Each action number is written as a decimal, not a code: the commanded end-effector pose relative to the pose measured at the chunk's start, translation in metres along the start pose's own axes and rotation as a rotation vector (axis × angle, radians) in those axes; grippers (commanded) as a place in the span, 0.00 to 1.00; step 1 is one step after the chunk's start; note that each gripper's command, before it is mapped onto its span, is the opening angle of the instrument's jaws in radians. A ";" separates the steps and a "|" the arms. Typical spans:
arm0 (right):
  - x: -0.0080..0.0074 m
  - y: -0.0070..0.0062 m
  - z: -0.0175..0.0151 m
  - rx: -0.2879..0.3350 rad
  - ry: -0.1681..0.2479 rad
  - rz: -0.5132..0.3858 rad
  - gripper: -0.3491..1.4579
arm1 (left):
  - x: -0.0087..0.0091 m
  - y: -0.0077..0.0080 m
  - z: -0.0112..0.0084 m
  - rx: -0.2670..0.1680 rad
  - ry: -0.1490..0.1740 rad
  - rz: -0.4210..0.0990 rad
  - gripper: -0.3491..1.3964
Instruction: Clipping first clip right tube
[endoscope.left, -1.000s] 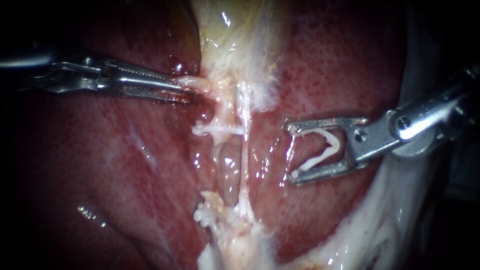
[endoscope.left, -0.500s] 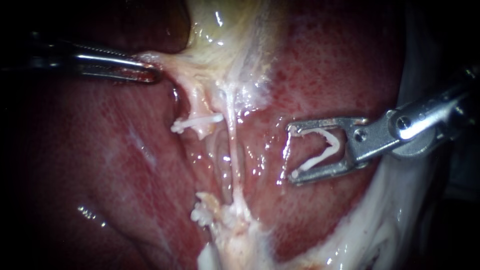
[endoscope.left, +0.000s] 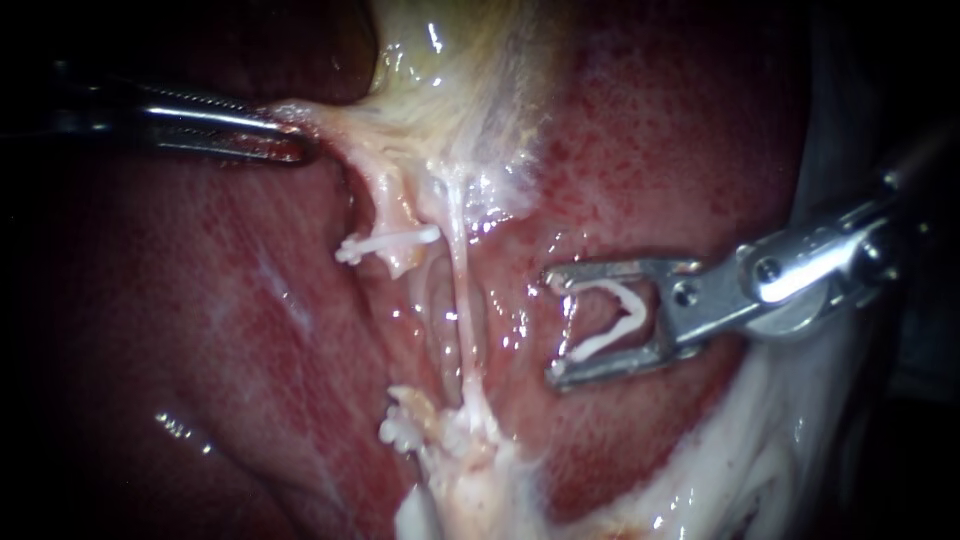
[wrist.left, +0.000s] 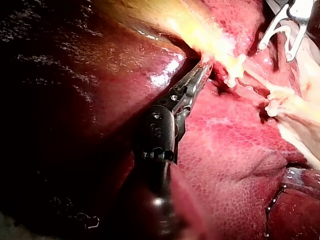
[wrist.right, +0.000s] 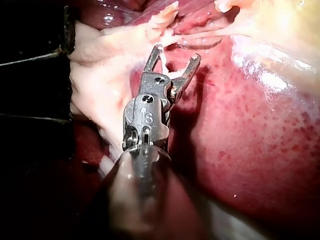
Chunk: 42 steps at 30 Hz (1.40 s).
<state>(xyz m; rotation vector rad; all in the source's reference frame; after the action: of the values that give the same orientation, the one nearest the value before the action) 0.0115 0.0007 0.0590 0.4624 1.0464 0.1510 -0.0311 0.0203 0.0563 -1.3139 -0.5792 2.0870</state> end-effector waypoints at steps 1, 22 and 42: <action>-0.0003 -0.0001 0.0005 0.005 0.003 0.008 0.46 | 0.0000 0.0000 0.0000 0.000 0.000 0.000 0.00; -0.0038 0.0005 0.0080 0.115 0.102 0.218 0.46 | 0.0000 0.0000 -0.0001 0.000 0.000 0.000 0.00; -0.0022 -0.0009 0.0093 0.257 0.218 0.298 0.45 | 0.0000 -0.0001 -0.0002 0.002 0.000 0.000 0.00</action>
<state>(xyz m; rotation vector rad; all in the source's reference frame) 0.0184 -0.0037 0.0641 0.8513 1.2127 0.3398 -0.0309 0.0204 0.0563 -1.3139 -0.5786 2.0873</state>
